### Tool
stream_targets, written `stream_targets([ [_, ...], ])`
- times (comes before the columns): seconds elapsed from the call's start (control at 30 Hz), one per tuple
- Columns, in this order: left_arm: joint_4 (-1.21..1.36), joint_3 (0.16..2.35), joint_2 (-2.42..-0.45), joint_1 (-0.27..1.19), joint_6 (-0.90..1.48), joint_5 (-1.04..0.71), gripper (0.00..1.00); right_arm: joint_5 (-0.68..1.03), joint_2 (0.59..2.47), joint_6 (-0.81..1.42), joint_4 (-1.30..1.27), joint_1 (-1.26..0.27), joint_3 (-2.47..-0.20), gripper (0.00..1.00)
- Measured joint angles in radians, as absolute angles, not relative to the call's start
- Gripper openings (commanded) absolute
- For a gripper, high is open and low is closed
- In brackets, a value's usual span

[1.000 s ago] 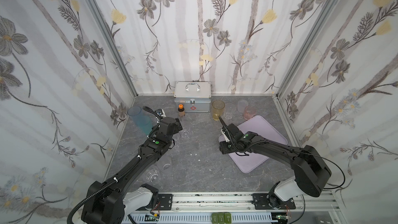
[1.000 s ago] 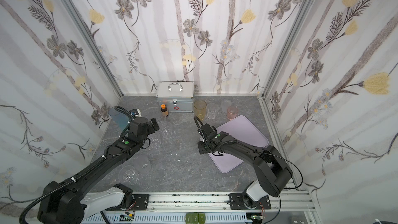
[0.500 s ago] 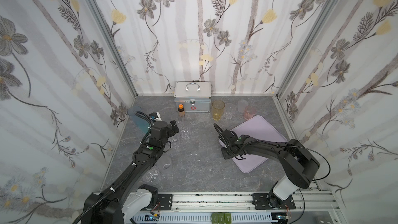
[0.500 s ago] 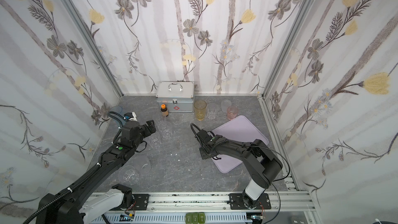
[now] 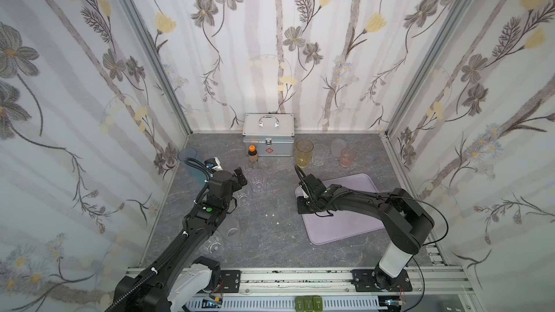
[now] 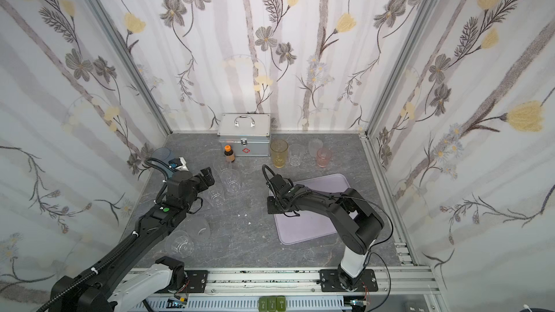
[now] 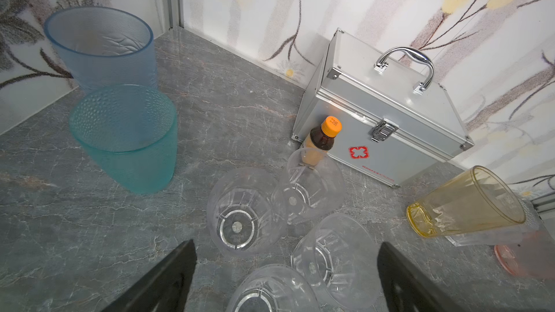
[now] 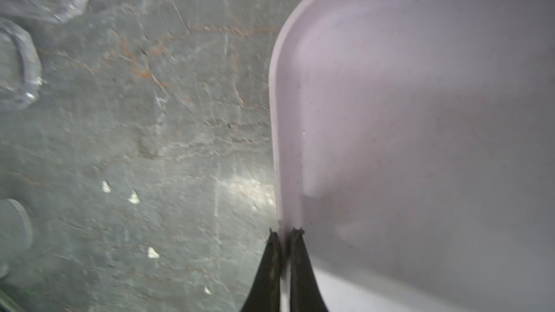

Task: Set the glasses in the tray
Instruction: 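Slide the lavender tray inward with the right gripper while the left gripper moves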

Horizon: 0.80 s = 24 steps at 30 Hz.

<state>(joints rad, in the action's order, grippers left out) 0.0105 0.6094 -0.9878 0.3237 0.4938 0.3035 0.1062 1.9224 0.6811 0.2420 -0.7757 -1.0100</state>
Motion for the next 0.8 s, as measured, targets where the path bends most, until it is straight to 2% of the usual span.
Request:
stream_targets([
  [0.53, 0.012, 0.626, -1.018, 0.324, 0.499, 0.32, 0.97, 0.093, 2.081, 0.943, 0.062, -0.792, -1.173, 0.08],
  [0.63, 0.013, 0.64, -1.027, 0.324, 0.501, 0.316, 0.98, 0.075, 2.085, 0.963, 0.052, -0.799, -1.193, 0.14],
  [0.8, 0.007, 0.651, -1.021, 0.306, 0.5, 0.295, 0.96, 0.049, 2.008, 0.92, 0.084, -0.805, -1.195, 0.34],
])
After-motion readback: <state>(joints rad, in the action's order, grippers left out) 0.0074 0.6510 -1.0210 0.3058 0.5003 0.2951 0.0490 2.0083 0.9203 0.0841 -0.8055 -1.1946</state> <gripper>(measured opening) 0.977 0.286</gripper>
